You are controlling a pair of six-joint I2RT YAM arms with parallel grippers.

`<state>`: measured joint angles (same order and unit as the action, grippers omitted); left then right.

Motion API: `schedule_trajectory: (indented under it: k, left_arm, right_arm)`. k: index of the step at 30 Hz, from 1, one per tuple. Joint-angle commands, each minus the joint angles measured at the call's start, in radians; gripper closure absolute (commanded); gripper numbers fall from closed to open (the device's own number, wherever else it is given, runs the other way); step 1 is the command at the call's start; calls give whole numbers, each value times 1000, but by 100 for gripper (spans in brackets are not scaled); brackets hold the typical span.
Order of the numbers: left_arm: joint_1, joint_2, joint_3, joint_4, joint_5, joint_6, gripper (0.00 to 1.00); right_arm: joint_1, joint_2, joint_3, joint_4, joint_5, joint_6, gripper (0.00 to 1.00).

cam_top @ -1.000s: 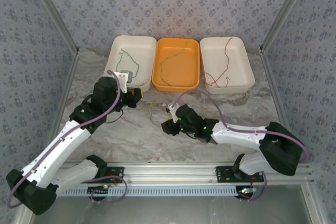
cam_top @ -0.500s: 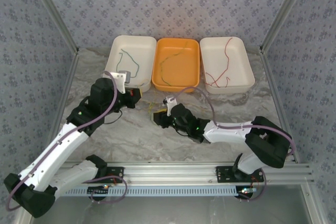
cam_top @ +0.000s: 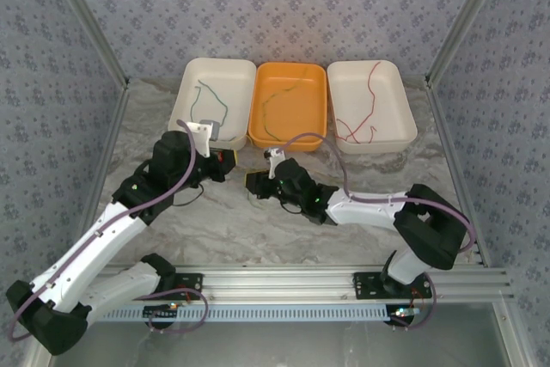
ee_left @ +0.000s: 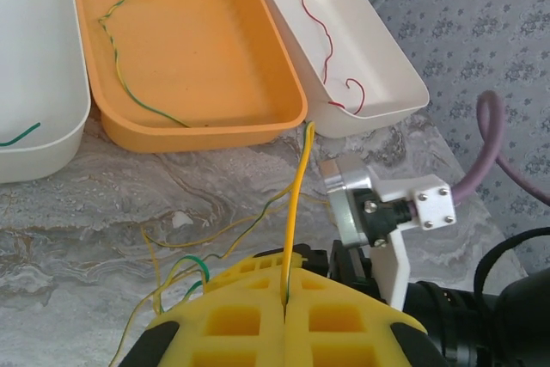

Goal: Untangle the cables

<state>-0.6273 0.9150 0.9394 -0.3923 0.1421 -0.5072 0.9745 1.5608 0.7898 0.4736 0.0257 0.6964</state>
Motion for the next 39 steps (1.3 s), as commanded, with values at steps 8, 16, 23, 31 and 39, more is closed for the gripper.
schedule_trajectory:
  k: [8, 16, 23, 31, 39]
  left_arm:
    - [-17, -15, 20, 16, -11, -4, 100]
    - [-19, 11, 57, -33, -55, -8, 100]
    - [-19, 24, 61, -42, -72, -11, 100]
    - [-29, 33, 61, -30, -68, -17, 100]
    - [-35, 24, 67, -43, -68, -16, 100]
  right_arm:
    - [-31, 23, 57, -70, -14, 24, 76]
    - [-30, -21, 16, -108, -10, 32, 73]
    - [-28, -115, -51, -140, -1, 50, 68]
    - [-27, -51, 10, -144, -31, 50, 66]
    - [-38, 46, 91, -146, -53, 50, 67]
